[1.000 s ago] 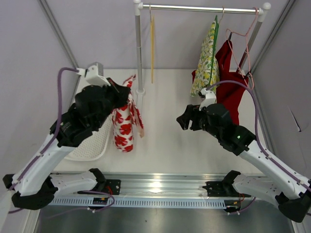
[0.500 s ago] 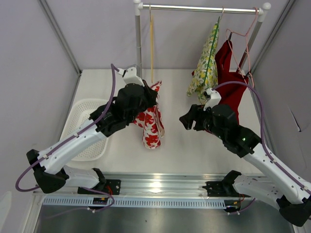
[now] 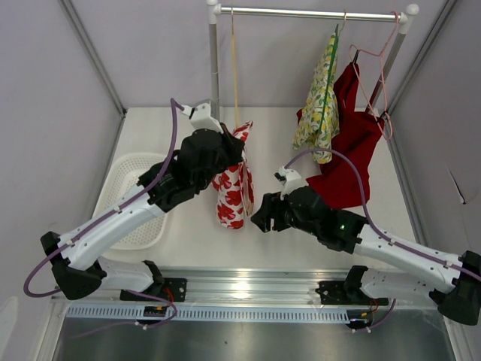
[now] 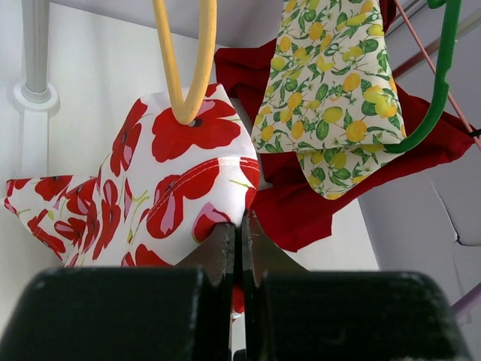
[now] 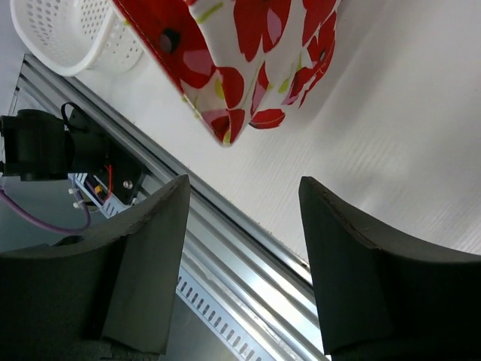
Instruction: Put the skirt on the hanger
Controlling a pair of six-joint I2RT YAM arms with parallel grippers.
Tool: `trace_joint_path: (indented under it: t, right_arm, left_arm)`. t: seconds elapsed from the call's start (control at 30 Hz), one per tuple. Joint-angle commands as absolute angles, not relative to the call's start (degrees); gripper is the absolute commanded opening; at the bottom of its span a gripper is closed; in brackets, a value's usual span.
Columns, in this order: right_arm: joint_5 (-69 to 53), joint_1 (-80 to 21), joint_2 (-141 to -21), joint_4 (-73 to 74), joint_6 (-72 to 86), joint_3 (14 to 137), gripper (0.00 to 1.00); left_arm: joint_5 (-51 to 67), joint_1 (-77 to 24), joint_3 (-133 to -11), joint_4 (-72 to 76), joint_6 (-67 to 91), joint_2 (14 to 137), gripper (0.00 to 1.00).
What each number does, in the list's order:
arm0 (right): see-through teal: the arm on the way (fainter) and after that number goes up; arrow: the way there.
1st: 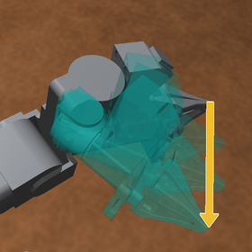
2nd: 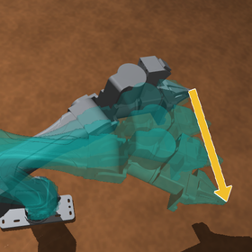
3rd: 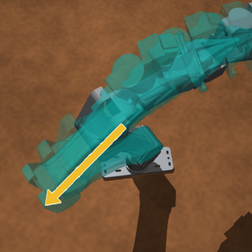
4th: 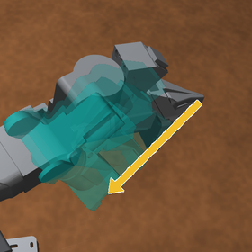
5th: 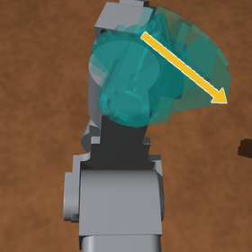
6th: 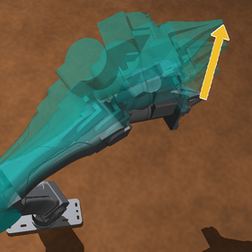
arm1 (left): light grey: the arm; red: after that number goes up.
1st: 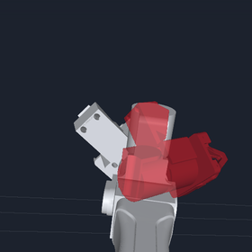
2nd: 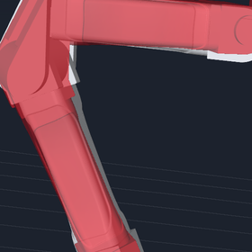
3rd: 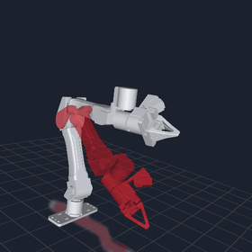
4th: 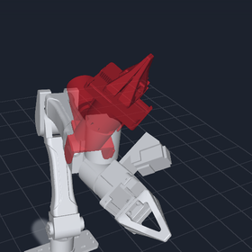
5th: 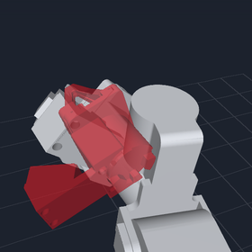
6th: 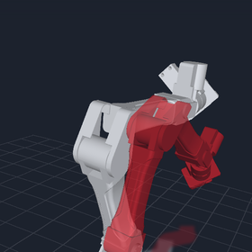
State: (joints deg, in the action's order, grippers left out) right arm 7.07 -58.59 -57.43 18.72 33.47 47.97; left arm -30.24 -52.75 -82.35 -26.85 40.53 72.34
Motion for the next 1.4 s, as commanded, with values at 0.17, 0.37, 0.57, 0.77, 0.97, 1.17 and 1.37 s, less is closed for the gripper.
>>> trace_joint_path:
  t: [0.17,0.37,0.57,0.77,0.97,1.17,1.37]
  right_arm:
    - [15.5,-59.6,-59.7,12.3,37.1,47.5,0.66]
    - [17.8,-59.8,-62.0,9.1,38.5,47.4,0.65]
    - [22.8,-60.3,-64.0,6.4,40.2,46.0,0.54]
    - [24.3,-61.2,-67.2,3.3,41.5,45.3,0.53]
    - [27.8,-62.8,-69.5,3.9,42.4,46.1,0.41]
    - [35.1,-62.7,-63.2,14.2,40.9,48.9,0.03]
    - [39.1,-58.8,-57.8,22.9,35.1,56.6,0.0]
  left_arm:
    - [-29.6,-52.9,-83.8,-22.7,40.7,70.8,0.0]
    - [-29.4,-52.9,-83.3,-22.7,41.0,70.7,0.0]
    - [-29.0,-52.9,-81.2,-22.4,41.9,69.3,0.0]
    - [-29.6,-52.9,-79.2,-23.2,42.2,66.5,0.0]
    - [-31.0,-52.9,-72.2,-23.0,44.1,62.0,0.0]
    - [-33.4,-52.9,-62.3,-22.0,47.5,54.2,0.0]
    - [-34.2,-52.6,-53.3,-19.3,51.7,49.6,0.0]
